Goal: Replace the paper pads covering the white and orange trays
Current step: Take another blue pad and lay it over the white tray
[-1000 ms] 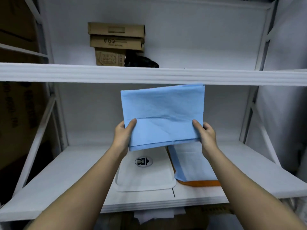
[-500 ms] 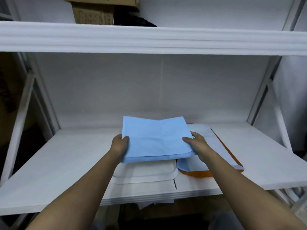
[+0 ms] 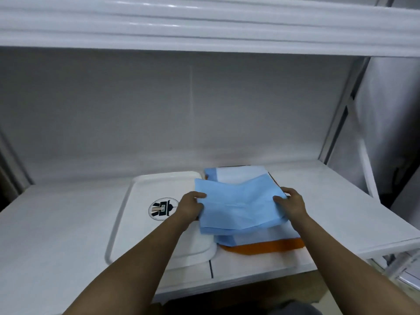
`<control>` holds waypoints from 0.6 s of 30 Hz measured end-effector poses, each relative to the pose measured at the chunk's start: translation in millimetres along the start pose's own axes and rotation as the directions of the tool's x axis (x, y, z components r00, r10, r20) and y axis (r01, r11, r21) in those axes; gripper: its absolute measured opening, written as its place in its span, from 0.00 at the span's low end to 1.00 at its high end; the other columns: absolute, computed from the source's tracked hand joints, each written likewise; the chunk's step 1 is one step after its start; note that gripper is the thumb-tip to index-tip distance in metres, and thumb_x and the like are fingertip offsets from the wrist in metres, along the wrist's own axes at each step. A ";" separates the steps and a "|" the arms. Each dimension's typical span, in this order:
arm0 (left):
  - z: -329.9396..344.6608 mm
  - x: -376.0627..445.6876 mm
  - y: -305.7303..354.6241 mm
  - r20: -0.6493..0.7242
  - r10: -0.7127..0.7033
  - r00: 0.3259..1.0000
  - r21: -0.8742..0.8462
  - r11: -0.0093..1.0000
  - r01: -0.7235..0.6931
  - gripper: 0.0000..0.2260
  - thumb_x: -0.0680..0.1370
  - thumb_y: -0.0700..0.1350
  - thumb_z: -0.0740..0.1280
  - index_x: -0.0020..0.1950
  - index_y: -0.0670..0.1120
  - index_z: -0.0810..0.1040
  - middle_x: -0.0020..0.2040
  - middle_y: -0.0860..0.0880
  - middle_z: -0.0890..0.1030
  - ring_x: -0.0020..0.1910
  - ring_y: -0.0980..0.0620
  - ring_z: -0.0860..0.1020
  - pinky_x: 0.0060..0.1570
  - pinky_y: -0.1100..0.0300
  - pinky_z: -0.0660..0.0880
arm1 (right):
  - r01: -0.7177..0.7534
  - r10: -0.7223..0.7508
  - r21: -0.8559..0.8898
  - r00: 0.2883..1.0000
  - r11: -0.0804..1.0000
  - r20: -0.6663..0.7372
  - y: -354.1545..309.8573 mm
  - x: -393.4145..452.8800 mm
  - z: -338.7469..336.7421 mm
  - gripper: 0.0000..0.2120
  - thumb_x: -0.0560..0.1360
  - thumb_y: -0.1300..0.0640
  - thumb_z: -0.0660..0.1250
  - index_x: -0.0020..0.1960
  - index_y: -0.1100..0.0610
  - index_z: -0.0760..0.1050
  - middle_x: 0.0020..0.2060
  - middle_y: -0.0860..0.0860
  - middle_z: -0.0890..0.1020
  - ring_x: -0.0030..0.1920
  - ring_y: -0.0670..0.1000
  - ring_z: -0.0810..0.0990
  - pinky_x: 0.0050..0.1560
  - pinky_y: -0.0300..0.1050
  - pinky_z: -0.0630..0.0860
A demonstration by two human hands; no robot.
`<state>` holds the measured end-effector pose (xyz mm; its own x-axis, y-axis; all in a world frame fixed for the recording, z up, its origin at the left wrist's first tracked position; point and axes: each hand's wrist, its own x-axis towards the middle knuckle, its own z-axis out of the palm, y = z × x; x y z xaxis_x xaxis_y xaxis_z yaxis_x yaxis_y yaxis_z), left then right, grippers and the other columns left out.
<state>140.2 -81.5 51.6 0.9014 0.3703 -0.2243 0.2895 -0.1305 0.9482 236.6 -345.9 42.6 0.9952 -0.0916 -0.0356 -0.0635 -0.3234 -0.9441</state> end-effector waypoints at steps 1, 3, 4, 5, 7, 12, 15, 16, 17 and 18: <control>11.2 7.0 -0.5 0.009 0.014 1.000 0.025 1.000 -0.014 0.16 0.77 0.31 0.59 0.57 0.47 0.77 0.52 0.42 0.76 0.45 0.46 0.75 0.38 0.56 0.77 | -0.005 0.005 -0.009 1.000 1.000 -0.013 4.4 6.3 -6.5 0.17 0.73 0.62 0.68 0.62 0.60 0.73 0.58 0.57 0.78 0.52 0.56 0.75 0.56 0.51 0.73; 28.5 17.8 -1.6 0.009 0.038 0.999 0.081 0.996 -0.039 0.16 0.77 0.33 0.60 0.60 0.45 0.78 0.57 0.43 0.75 0.50 0.44 0.76 0.46 0.52 0.79 | -0.011 0.009 -0.031 0.999 0.999 -0.037 13.1 17.8 -17.1 0.17 0.74 0.62 0.67 0.62 0.59 0.73 0.58 0.57 0.78 0.53 0.56 0.75 0.56 0.52 0.73; 36.5 22.2 -3.0 0.008 0.044 0.999 0.106 0.993 -0.044 0.16 0.76 0.33 0.61 0.61 0.45 0.78 0.59 0.42 0.76 0.53 0.42 0.76 0.51 0.50 0.79 | -0.014 0.012 -0.045 0.999 0.999 -0.050 18.2 22.7 -22.4 0.17 0.74 0.61 0.67 0.62 0.58 0.73 0.58 0.57 0.78 0.53 0.56 0.75 0.57 0.53 0.73; 45.0 26.0 -4.0 0.012 0.049 0.999 0.128 0.991 -0.050 0.17 0.76 0.33 0.61 0.62 0.45 0.77 0.61 0.41 0.76 0.56 0.41 0.76 0.55 0.49 0.78 | -0.020 0.016 -0.060 0.998 0.998 -0.064 23.3 28.0 -27.8 0.17 0.74 0.61 0.67 0.62 0.58 0.73 0.58 0.57 0.78 0.53 0.56 0.75 0.56 0.52 0.72; 59.1 29.7 -7.1 0.032 0.052 0.998 0.161 0.985 -0.056 0.18 0.76 0.33 0.62 0.65 0.44 0.76 0.63 0.39 0.75 0.60 0.39 0.75 0.57 0.51 0.76 | -0.036 0.028 -0.091 0.996 0.995 -0.085 33.7 34.7 -36.3 0.17 0.74 0.61 0.67 0.63 0.57 0.73 0.58 0.56 0.78 0.52 0.55 0.75 0.55 0.50 0.71; 81.0 28.2 -19.8 0.109 0.041 0.993 0.185 0.981 -0.061 0.21 0.77 0.32 0.61 0.69 0.43 0.71 0.67 0.42 0.71 0.63 0.41 0.73 0.62 0.49 0.73 | -0.072 0.059 -0.149 0.994 0.986 -0.087 57.7 42.6 -45.6 0.18 0.75 0.61 0.66 0.64 0.56 0.72 0.57 0.58 0.79 0.52 0.57 0.75 0.55 0.48 0.69; 83.3 26.6 -25.0 0.119 0.022 0.993 0.162 0.986 -0.041 0.22 0.77 0.32 0.61 0.71 0.43 0.70 0.69 0.42 0.70 0.65 0.43 0.72 0.64 0.52 0.72 | -0.066 0.054 -0.159 0.995 0.985 -0.081 64.3 43.2 -44.3 0.16 0.75 0.61 0.64 0.63 0.54 0.73 0.56 0.58 0.80 0.48 0.54 0.73 0.51 0.46 0.68; 83.0 26.2 -25.9 0.118 0.017 0.993 0.145 0.989 -0.034 0.22 0.77 0.31 0.61 0.71 0.43 0.70 0.68 0.42 0.70 0.64 0.43 0.72 0.63 0.53 0.72 | -0.066 0.054 -0.161 0.995 0.985 -0.081 65.1 43.3 -43.5 0.16 0.75 0.62 0.63 0.63 0.54 0.73 0.56 0.57 0.80 0.48 0.54 0.73 0.50 0.45 0.68; 82.7 25.7 -25.9 0.118 0.014 0.993 0.137 0.990 -0.031 0.22 0.77 0.32 0.61 0.70 0.44 0.70 0.68 0.42 0.70 0.64 0.43 0.72 0.63 0.53 0.73 | -0.066 0.054 -0.164 0.996 0.984 -0.077 65.0 43.1 -42.6 0.16 0.75 0.62 0.62 0.62 0.54 0.74 0.56 0.57 0.80 0.48 0.54 0.74 0.50 0.45 0.68; 82.4 25.7 -26.1 0.117 0.014 0.993 0.139 0.990 -0.031 0.23 0.77 0.32 0.61 0.71 0.44 0.70 0.69 0.42 0.70 0.64 0.44 0.72 0.63 0.53 0.73 | -0.070 0.058 -0.166 0.996 0.984 -0.075 65.0 43.7 -42.1 0.16 0.75 0.63 0.62 0.62 0.54 0.74 0.56 0.57 0.80 0.49 0.54 0.74 0.50 0.45 0.68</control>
<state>182.4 -144.4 2.6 0.9370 0.2581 -0.2356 0.3038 -0.2686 0.9141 272.8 -410.6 -6.5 0.9814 -0.1802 -0.0656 -0.1443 -0.4684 -0.8716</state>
